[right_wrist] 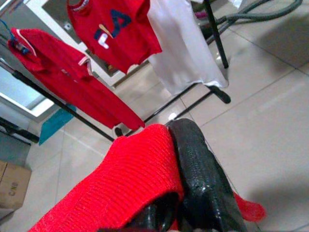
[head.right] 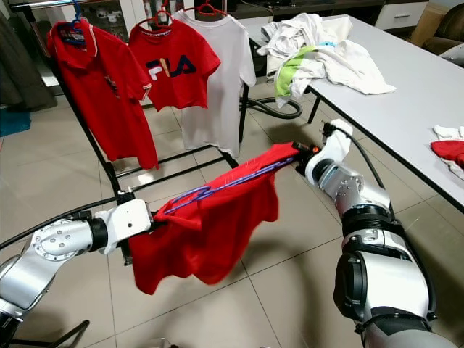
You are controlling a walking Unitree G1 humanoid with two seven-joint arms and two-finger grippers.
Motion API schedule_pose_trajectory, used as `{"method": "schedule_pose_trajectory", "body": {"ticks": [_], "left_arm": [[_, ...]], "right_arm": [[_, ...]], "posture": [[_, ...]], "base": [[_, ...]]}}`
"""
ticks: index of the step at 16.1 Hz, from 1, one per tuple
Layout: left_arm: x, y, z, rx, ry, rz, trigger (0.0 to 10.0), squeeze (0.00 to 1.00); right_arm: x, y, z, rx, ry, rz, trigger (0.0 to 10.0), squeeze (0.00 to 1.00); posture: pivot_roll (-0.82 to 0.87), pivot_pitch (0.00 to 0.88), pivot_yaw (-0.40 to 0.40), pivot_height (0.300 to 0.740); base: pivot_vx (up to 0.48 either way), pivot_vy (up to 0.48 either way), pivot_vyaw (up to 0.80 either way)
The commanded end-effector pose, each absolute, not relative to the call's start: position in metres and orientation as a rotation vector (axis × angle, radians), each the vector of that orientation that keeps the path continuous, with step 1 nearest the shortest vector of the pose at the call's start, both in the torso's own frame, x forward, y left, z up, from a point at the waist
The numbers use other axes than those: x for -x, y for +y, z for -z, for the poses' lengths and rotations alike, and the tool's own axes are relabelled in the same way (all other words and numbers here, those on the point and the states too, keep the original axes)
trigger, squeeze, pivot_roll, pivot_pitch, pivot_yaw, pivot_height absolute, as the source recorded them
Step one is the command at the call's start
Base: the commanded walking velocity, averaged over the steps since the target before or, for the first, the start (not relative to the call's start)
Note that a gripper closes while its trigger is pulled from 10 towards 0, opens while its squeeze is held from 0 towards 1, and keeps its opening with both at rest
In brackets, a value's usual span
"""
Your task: Hang hanger
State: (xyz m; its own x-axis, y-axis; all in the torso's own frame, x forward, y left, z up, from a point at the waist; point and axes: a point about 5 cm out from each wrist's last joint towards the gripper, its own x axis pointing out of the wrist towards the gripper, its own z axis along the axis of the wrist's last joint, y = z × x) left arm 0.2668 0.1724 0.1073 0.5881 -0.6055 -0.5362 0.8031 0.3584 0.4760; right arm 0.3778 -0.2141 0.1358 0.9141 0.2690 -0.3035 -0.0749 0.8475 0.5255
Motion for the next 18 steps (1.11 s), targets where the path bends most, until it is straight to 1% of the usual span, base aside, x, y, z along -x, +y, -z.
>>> {"method": "schedule_pose_trajectory", "body": {"ticks": [1, 4, 6, 8, 9, 12, 13, 14, 15, 16, 18], "left_arm": [[-0.258, 0.22, -0.075, -0.822, 0.582, 0.773, 0.0, 0.0], [-0.26, 0.229, -0.067, -0.855, 0.664, 0.748, 0.0, 0.0], [-0.273, 0.229, -0.065, -0.862, 0.68, 0.726, 0.0, 0.0], [-0.282, 0.223, -0.067, -0.878, 0.684, 0.751, 0.0, 0.0], [-0.284, 0.222, -0.068, -0.878, 0.685, 0.75, 0.0, 0.0], [-0.299, 0.225, -0.071, -0.897, 0.692, 0.679, 0.0, 0.0], [-0.309, 0.227, -0.08, -0.87, 0.658, 0.618, 0.0, 0.0], [-0.312, 0.226, -0.084, -0.857, 0.644, 0.612, 0.0, 0.0], [-0.317, 0.222, -0.094, -0.818, 0.602, 0.599, 0.0, 0.0], [-0.318, 0.222, -0.101, -0.811, 0.579, 0.596, 0.0, 0.0], [-0.314, 0.225, -0.107, -0.862, 0.563, 0.62, 0.0, 0.0]], "right_arm": [[-0.382, -0.268, -0.19, -0.465, 0.133, -0.047, 0.0, 0.0], [-0.383, -0.262, -0.194, -0.475, 0.126, -0.09, 0.0, 0.0], [-0.381, -0.232, -0.205, -0.454, 0.106, -0.249, 0.0, 0.0], [-0.378, -0.219, -0.21, -0.421, 0.096, -0.291, 0.0, 0.0], [-0.378, -0.218, -0.21, -0.413, 0.094, -0.29, 0.0, 0.0], [-0.372, -0.212, -0.215, -0.291, 0.088, -0.314, 0.0, 0.0], [-0.361, -0.206, -0.199, -0.139, 0.145, -0.342, 0.0, 0.0], [-0.357, -0.205, -0.192, -0.1, 0.173, -0.35, 0.0, 0.0], [-0.351, -0.208, -0.173, -0.016, 0.237, -0.323, 0.0, 0.0], [-0.349, -0.216, -0.161, 0.028, 0.277, -0.28, 0.0, 0.0], [-0.346, -0.236, -0.146, 0.007, 0.313, -0.191, 0.0, 0.0]], "posture": [[0.04, 0.0, -0.023, 0.74], [0.04, 0.0, -0.027, 0.74], [0.03, 0.0, -0.027, 0.74], [0.03, 0.0, -0.019, 0.74], [0.03, 0.0, -0.017, 0.74], [0.02, 0.0, -0.012, 0.74], [0.02, 0.0, -0.012, 0.74], [0.02, 0.0, -0.013, 0.74], [0.02, 0.0, -0.013, 0.74], [0.02, 0.0, -0.01, 0.74], [0.02, 0.0, -0.006, 0.74]], "base": [[0.0, 0.0, 0.0], [0.0, 0.0, 0.0], [0.0, 0.0, 0.0], [0.0, 0.0, 0.0], [0.0, 0.0, 0.0], [0.0, 0.0, 0.0], [0.0, 0.0, 0.0], [0.0, 0.0, 0.0], [0.0, 0.0, 0.0], [0.0, 0.0, 0.0], [0.0, 0.0, 0.0]]}}
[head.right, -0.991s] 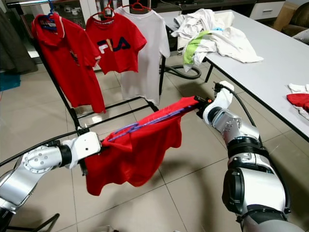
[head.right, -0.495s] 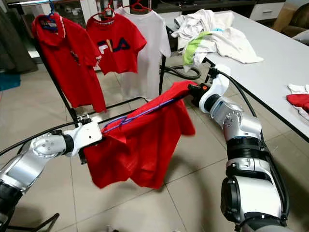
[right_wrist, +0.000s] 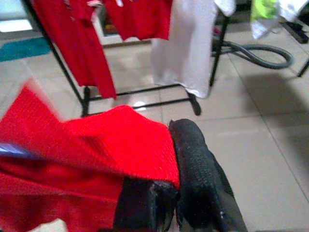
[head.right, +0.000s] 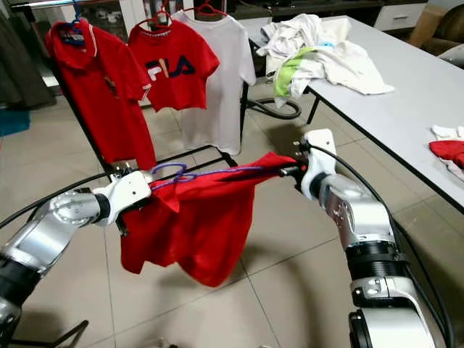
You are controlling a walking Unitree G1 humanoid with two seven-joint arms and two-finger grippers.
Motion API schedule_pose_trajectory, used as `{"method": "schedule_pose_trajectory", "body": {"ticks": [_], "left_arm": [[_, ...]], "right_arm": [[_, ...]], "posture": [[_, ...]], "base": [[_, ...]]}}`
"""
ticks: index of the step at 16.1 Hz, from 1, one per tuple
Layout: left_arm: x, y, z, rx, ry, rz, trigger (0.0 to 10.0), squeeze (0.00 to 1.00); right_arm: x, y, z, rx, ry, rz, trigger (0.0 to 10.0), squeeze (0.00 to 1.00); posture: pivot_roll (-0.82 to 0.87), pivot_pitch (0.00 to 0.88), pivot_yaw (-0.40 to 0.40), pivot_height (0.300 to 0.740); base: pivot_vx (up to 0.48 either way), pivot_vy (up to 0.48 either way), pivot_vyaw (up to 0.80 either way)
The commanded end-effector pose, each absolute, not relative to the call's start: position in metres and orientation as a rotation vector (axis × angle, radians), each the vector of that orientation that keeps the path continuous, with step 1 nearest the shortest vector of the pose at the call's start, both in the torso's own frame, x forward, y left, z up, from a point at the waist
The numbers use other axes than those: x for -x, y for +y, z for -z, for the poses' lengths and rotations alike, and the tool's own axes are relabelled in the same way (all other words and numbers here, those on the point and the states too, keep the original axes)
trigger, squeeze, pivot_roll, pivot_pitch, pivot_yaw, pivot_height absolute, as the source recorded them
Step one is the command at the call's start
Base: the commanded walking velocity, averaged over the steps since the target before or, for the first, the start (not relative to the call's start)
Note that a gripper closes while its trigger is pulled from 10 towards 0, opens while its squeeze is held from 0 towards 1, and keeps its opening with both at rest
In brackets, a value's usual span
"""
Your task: Hang hanger
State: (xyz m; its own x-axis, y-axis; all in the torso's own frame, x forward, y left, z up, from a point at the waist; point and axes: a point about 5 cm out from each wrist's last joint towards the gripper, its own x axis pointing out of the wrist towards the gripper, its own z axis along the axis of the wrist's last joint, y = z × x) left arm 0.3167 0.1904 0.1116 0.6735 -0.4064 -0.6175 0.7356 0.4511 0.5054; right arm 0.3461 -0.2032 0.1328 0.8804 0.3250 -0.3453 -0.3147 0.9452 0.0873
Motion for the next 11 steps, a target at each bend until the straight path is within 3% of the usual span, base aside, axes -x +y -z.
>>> {"method": "schedule_pose_trajectory", "body": {"ticks": [1, 7, 11], "left_arm": [[-0.311, 0.227, -0.105, -0.882, 0.573, 0.635, 0.0, 0.0], [-0.271, 0.25, -0.063, -0.939, 0.819, 0.724, 0.0, 0.0], [-0.273, 0.279, -0.059, -0.995, 0.905, 0.546, 0.0, 0.0]], "right_arm": [[-0.345, -0.241, -0.143, 0.003, 0.319, -0.169, 0.0, 0.0], [-0.351, -0.276, -0.15, -0.126, 0.303, -0.071, 0.0, 0.0], [-0.354, -0.28, -0.165, -0.129, 0.264, -0.094, 0.0, 0.0]], "posture": [[0.02, 0.0, -0.004, 0.74], [0.02, 0.0, 0.007, 0.74], [0.01, 0.0, 0.018, 0.74]], "base": [[0.0, 0.0, 0.0], [0.0, 0.0, 0.0], [0.0, 0.0, 0.0]]}}
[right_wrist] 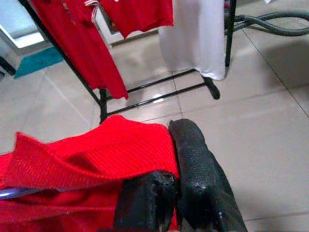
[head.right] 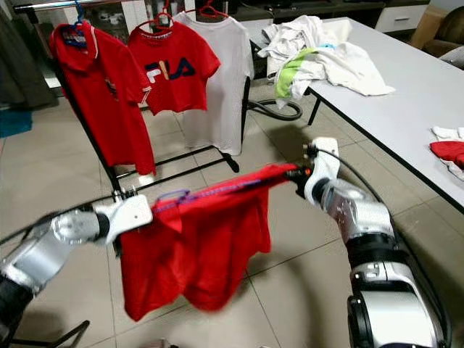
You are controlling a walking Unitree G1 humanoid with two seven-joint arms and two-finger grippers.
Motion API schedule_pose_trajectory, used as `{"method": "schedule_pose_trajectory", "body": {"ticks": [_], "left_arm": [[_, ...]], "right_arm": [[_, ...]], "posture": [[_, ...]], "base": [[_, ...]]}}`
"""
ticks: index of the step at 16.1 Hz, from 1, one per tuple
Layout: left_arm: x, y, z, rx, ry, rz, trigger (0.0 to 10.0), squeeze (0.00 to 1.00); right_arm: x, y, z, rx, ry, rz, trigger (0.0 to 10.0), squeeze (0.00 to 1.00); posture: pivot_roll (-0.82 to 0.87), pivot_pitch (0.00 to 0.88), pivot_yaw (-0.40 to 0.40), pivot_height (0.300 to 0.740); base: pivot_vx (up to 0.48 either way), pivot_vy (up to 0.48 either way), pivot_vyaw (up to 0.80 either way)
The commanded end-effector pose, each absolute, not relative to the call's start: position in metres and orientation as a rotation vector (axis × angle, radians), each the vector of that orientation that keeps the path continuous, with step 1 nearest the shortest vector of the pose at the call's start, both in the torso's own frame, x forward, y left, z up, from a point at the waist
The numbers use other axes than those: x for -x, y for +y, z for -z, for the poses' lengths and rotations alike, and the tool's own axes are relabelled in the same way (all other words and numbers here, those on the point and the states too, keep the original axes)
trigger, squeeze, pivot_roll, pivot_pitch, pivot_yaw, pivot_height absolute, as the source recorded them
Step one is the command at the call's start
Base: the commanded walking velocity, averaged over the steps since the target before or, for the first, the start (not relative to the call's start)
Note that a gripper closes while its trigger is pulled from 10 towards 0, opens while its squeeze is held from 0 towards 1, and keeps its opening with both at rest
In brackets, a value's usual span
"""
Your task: Hang hanger
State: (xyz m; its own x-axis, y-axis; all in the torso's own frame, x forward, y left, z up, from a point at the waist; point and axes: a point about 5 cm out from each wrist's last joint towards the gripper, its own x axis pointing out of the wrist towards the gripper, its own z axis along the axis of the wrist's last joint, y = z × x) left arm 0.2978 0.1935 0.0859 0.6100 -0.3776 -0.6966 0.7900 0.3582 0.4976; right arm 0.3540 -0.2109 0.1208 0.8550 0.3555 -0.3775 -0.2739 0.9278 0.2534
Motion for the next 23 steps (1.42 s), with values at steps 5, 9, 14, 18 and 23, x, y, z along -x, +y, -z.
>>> {"method": "schedule_pose_trajectory", "body": {"ticks": [5, 9, 14, 18, 23], "left_arm": [[-0.277, 0.314, -0.063, -0.963, 1.044, 0.389, 0.0, 0.0], [-0.285, 0.309, -0.054, -1.021, 1.139, 0.463, 0.0, 0.0], [-0.323, 0.243, -0.063, -0.876, 0.92, 0.574, 0.0, 0.0], [-0.341, 0.22, -0.08, -0.862, 0.702, 0.613, 0.0, 0.0], [-0.329, 0.214, -0.087, -0.497, 0.542, 0.691, 0.0, 0.0]], "right_arm": [[-0.349, -0.276, -0.183, -0.095, 0.225, -0.154, 0.0, 0.0], [-0.348, -0.271, -0.196, -0.069, 0.198, -0.176, 0.0, 0.0], [-0.328, -0.178, -0.196, 0.003, 0.185, -0.469, 0.0, 0.0], [-0.307, -0.148, -0.16, 0.031, 0.25, -0.535, 0.0, 0.0], [-0.296, -0.168, -0.141, -0.028, 0.254, -0.362, 10.0, 0.0]], "posture": [[0.01, 0.0, 0.013, 0.74], [0.0, 0.0, 0.02, 0.74], [0.0, 0.0, 0.022, 0.74], [0.01, 0.0, 0.023, 0.74], [0.02, 0.0, 0.019, 0.74]], "base": [[0.0, 0.0, 0.0], [0.0, 0.0, 0.0], [0.0, 0.0, 0.0], [0.0, 0.0, 0.0], [0.0, 0.0, 0.0]]}}
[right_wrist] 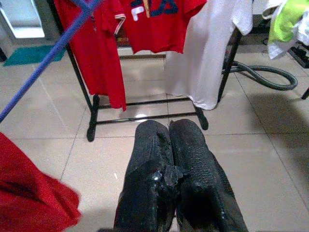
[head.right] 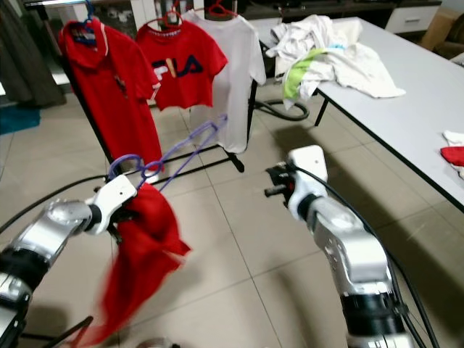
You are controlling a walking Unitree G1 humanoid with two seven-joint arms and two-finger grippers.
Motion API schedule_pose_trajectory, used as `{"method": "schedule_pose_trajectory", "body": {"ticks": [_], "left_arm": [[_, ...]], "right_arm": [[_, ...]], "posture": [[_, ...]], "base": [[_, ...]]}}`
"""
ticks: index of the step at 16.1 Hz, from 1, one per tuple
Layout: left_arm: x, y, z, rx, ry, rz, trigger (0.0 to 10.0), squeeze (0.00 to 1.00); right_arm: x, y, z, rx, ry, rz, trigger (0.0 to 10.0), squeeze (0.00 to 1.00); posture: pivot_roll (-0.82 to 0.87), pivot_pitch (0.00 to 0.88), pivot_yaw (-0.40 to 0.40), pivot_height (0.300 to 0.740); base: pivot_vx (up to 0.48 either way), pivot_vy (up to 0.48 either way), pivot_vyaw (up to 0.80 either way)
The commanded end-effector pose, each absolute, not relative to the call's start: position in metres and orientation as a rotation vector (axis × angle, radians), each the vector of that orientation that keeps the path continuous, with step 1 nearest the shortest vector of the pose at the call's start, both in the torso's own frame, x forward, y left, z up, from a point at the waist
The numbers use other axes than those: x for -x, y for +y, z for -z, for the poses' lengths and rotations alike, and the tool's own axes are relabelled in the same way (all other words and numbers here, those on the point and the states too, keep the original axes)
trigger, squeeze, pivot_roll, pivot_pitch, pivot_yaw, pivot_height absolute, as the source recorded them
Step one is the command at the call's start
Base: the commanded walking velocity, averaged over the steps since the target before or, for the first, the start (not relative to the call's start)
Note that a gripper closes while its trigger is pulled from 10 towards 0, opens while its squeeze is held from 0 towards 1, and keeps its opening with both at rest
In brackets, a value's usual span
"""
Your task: Hang hanger
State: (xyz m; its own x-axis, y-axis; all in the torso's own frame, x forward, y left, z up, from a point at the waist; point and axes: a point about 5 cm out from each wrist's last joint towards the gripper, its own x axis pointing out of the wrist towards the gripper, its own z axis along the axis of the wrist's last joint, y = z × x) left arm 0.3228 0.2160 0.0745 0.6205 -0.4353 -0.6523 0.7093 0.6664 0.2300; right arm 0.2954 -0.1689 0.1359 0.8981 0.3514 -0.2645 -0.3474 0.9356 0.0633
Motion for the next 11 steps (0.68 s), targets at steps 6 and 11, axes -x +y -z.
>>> {"method": "schedule_pose_trajectory", "body": {"ticks": [6, 11], "left_arm": [[-0.326, 0.197, -0.141, -0.366, 0.178, 1.041, 0.0, 0.0], [-0.333, 0.212, -0.171, -0.444, 0.139, 1.124, 0.0, 0.0]], "right_arm": [[-0.271, -0.165, -0.133, -0.002, 0.131, -0.688, 10.0, 1.0], [-0.261, -0.171, -0.154, 0.052, -0.045, -0.866, 10.0, 1.0]], "posture": [[0.02, 0.0, 0.023, 0.74], [0.01, 0.0, 0.032, 0.74]], "base": [[0.0, 0.0, 0.0], [0.0, 0.0, 0.0]]}}
